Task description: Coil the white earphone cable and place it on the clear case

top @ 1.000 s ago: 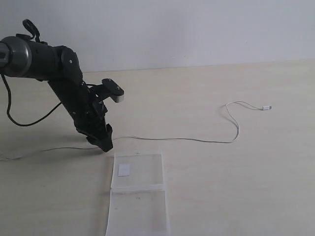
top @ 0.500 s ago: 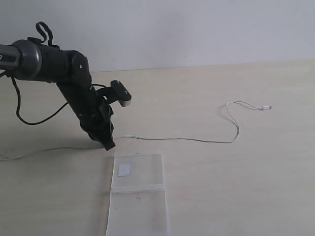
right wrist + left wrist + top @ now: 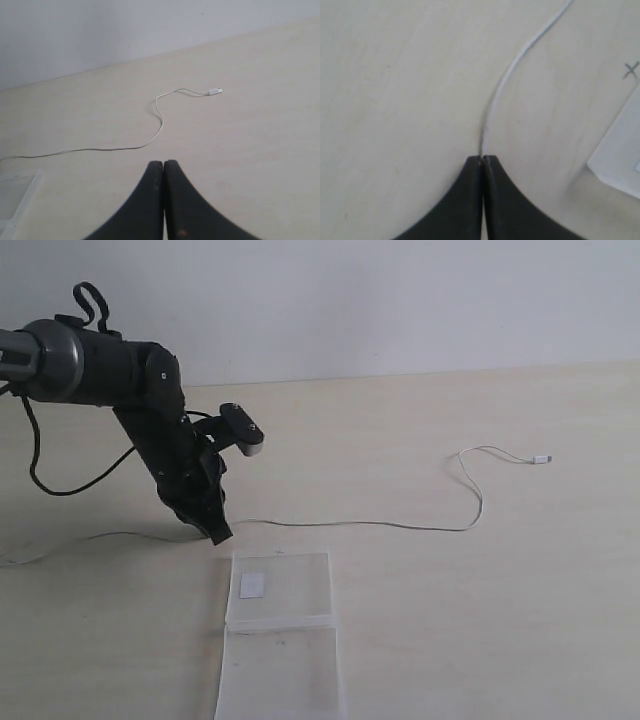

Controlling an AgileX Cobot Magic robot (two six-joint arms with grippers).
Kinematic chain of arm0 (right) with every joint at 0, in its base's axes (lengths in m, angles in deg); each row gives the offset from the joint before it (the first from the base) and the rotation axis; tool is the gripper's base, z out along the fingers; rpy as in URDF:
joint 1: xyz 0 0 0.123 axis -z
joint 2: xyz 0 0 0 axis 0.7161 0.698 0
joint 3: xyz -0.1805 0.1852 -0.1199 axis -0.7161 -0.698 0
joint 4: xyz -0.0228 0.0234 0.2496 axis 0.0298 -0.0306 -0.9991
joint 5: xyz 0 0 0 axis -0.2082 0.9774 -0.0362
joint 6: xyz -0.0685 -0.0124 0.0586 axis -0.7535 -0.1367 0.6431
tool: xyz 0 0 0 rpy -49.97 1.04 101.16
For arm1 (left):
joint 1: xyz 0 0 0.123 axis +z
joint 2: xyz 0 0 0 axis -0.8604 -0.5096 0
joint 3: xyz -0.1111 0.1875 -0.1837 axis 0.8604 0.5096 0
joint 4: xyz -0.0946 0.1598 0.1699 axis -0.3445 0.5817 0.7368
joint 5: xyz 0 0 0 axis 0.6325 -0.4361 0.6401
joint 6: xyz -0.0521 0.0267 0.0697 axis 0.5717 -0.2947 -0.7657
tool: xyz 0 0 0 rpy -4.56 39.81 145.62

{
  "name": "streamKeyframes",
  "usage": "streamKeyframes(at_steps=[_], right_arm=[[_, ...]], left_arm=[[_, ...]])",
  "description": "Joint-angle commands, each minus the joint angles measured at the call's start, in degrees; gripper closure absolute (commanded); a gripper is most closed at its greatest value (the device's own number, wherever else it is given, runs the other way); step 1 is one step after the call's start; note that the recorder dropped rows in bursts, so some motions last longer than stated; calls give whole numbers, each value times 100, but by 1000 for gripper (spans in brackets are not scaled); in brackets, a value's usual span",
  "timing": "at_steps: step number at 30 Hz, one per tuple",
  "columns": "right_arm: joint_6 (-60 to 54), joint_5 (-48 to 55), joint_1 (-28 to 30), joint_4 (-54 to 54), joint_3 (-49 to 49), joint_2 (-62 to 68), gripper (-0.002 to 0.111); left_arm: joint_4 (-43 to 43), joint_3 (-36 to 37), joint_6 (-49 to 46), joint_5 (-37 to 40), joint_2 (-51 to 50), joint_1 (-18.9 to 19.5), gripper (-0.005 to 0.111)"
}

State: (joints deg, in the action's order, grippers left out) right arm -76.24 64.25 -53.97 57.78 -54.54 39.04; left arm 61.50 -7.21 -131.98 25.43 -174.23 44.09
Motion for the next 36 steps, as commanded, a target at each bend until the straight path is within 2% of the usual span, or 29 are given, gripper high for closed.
streamKeyframes(at_steps=[1,6,15,23,25,30,33,36], right_arm=[[-42,-23,31,0,-25,-28,108],[-42,-23,31,0,-25,-28,108],[-42,-23,31,0,-25,-28,108],[-42,-23,31,0,-25,-28,108],[-42,-23,31,0,-25,-28,108],[-42,-23,31,0,-25,-28,108],[-42,-23,31,0,-25,-28,108],[-42,-23,31,0,-25,-28,108]], left_arm=[[55,5,194,34,463,78,107],[-50,5,260,37,938,260,107],[-952,5,187,-108,1835,675,107],[-1107,5,208,-392,3211,731,107],[-878,5,208,-448,3591,744,107],[-843,5,208,-942,4389,742,107],[-833,-29,208,-1214,4607,742,107],[-691,-356,234,-1231,4670,742,107]])
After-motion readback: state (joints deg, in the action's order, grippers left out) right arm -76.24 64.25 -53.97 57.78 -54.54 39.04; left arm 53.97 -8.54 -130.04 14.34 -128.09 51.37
